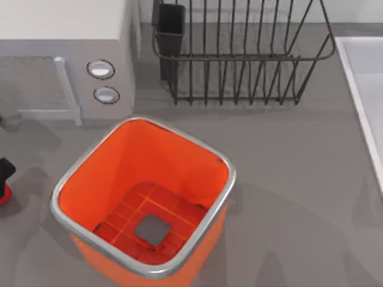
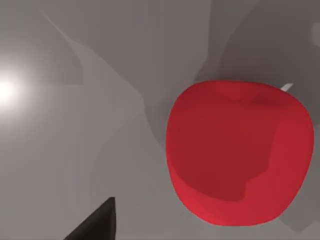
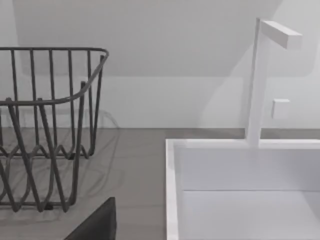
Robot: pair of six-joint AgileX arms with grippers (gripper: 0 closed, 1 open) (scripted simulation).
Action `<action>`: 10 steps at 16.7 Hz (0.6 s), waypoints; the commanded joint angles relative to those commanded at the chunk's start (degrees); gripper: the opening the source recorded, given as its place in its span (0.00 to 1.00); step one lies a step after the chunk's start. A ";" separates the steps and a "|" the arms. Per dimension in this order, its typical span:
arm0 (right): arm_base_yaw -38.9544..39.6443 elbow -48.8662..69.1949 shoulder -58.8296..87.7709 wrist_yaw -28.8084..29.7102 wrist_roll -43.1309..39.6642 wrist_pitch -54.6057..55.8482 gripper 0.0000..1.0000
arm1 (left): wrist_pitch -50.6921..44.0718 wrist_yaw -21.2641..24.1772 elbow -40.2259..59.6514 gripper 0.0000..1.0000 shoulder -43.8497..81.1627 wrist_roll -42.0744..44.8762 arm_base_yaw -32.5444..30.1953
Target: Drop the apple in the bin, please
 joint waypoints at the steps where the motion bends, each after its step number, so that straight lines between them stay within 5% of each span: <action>1: 0.00 0.00 0.00 0.00 0.00 0.00 1.00 | 0.00 0.00 0.00 1.00 0.00 0.00 0.00; 10: 0.00 0.00 0.00 0.00 0.00 0.00 1.00 | 9.75 0.01 -5.52 1.00 3.74 -0.02 -0.06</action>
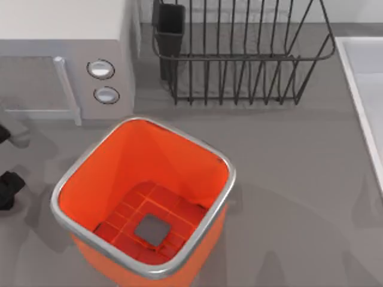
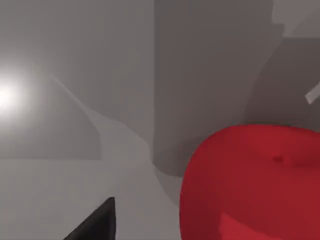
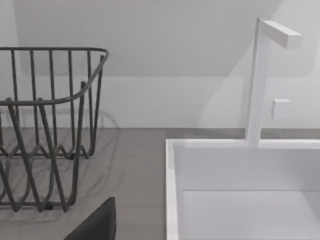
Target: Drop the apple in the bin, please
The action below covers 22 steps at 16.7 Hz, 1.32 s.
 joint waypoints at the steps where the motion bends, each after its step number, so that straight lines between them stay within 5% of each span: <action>1: 0.00 0.00 0.00 0.00 0.00 0.00 1.00 | 2.38 0.01 -1.24 1.00 1.06 0.03 0.04; 7: 0.00 0.00 0.00 0.00 0.00 0.00 1.00 | 6.01 0.02 -3.18 1.00 3.32 0.11 0.05; 20: 0.00 0.00 0.00 0.00 0.00 0.00 1.00 | 6.01 0.02 -3.18 0.02 3.32 0.11 0.05; 22: 0.00 0.00 0.00 0.00 0.00 0.00 1.00 | 6.01 0.02 -3.18 0.00 3.32 0.11 0.05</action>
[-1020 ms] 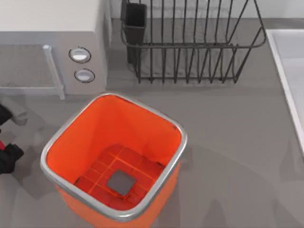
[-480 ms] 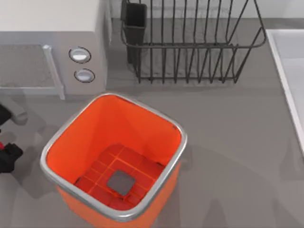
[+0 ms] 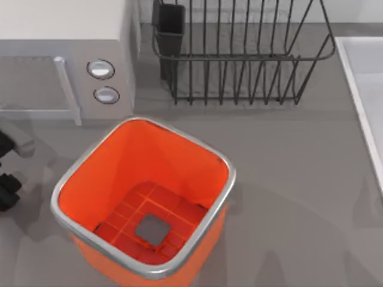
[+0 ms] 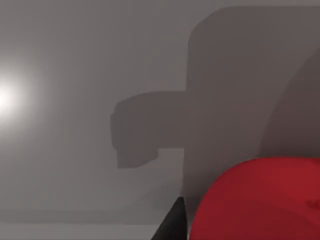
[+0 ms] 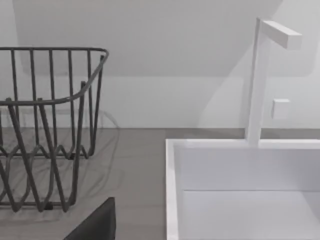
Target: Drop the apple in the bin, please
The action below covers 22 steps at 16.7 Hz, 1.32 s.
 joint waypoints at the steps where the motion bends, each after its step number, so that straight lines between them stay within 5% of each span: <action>1: 0.00 0.00 0.00 0.00 0.00 0.00 1.00 | 0.00 0.00 0.00 0.00 0.00 0.00 0.00; 10: 0.00 0.00 0.00 0.00 0.00 0.00 1.00 | -2.85 -0.15 1.34 0.00 -2.60 -0.59 -0.72; 22: 0.00 0.00 0.00 0.00 0.00 0.00 1.00 | -34.64 -0.24 22.73 0.00 -10.53 -0.82 -1.29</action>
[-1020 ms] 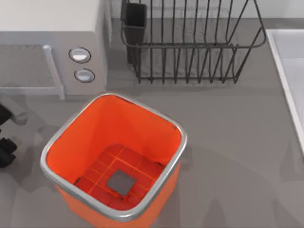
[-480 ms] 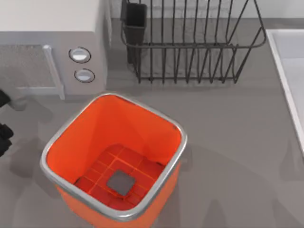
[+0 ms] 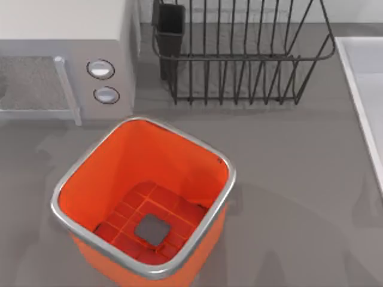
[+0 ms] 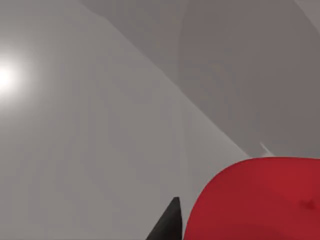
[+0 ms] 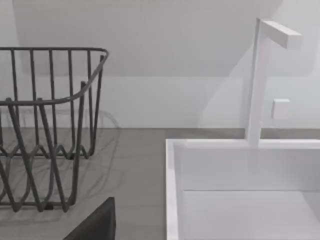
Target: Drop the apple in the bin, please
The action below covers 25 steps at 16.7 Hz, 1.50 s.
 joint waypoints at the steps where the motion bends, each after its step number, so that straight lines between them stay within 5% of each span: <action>1: 0.00 0.00 0.00 0.00 0.00 0.00 1.00 | -0.10 0.18 1.23 0.00 -0.05 0.15 0.51; 8: 0.00 0.00 0.00 0.00 0.00 0.00 1.00 | 0.26 0.22 2.04 0.00 0.17 -0.36 0.24; 12: 0.00 0.00 0.00 0.00 0.00 0.00 1.00 | 0.18 0.08 3.11 0.00 0.27 -8.85 -4.92; 25: 0.00 0.00 0.00 0.00 0.00 0.00 1.00 | 0.08 0.02 2.27 0.00 -0.53 -75.10 -40.32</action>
